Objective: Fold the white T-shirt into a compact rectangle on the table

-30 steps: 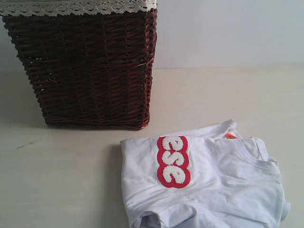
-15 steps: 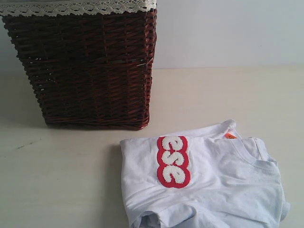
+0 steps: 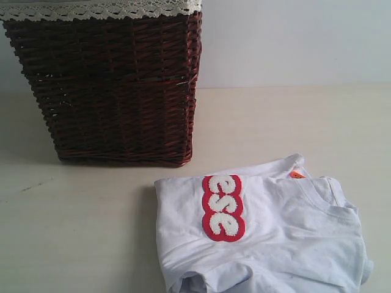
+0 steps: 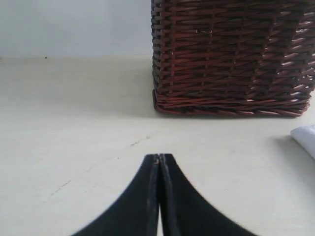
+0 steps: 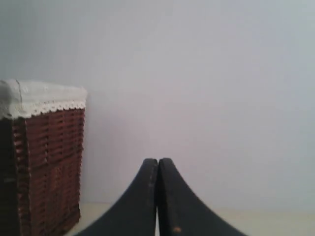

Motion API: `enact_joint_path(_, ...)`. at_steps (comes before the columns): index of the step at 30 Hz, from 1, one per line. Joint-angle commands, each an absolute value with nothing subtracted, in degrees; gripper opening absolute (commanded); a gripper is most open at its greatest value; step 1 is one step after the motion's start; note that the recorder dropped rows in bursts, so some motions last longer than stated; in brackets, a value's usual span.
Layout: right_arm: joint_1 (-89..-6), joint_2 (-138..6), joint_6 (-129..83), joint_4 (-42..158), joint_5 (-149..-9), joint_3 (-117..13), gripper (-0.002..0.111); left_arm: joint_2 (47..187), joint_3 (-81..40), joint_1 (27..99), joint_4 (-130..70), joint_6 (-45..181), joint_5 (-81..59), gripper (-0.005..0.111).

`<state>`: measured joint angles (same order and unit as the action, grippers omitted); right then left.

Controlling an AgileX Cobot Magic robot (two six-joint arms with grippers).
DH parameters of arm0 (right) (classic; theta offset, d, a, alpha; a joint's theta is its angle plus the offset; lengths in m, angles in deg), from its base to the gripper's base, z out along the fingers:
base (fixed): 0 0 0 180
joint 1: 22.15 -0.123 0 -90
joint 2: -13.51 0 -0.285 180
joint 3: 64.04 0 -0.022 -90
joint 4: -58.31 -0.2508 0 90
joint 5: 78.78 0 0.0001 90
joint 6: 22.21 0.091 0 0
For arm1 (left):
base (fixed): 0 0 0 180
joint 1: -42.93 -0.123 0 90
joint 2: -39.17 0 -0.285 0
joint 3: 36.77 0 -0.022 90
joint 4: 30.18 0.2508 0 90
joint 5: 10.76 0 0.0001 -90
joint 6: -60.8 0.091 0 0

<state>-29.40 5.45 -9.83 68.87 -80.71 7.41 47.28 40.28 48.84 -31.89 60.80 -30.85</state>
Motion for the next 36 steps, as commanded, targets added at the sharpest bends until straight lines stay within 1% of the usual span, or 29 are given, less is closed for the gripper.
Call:
enact_joint_path(1, -28.3, 5.7, -13.2, 69.6, -82.0, 13.2, 0.000, 47.0, 40.4, 48.7, -32.4, 61.1, -30.8, 0.000)
enact_joint_path(2, -28.3, 5.7, -13.5, 69.6, -82.0, 13.2, 0.000, 47.0, 40.4, 48.7, -32.4, 61.1, -30.8, 0.000)
enact_joint_path(7, -28.3, 5.7, -13.6, 69.2, -72.0, 13.2, 0.000, 47.0, 40.4, 48.7, -32.3, 60.8, -30.8, 0.000)
enact_joint_path(10, -28.3, 5.7, -13.6, 69.4, -62.4, 13.2, 0.000, 47.0, 40.4, 48.7, -32.3, 60.8, -30.8, 0.000)
enact_joint_path(36, -28.3, 5.7, -11.6, 69.2, -62.2, 13.2, 0.000, 47.0, 40.4, 48.7, -32.3, 60.8, -30.8, 0.000)
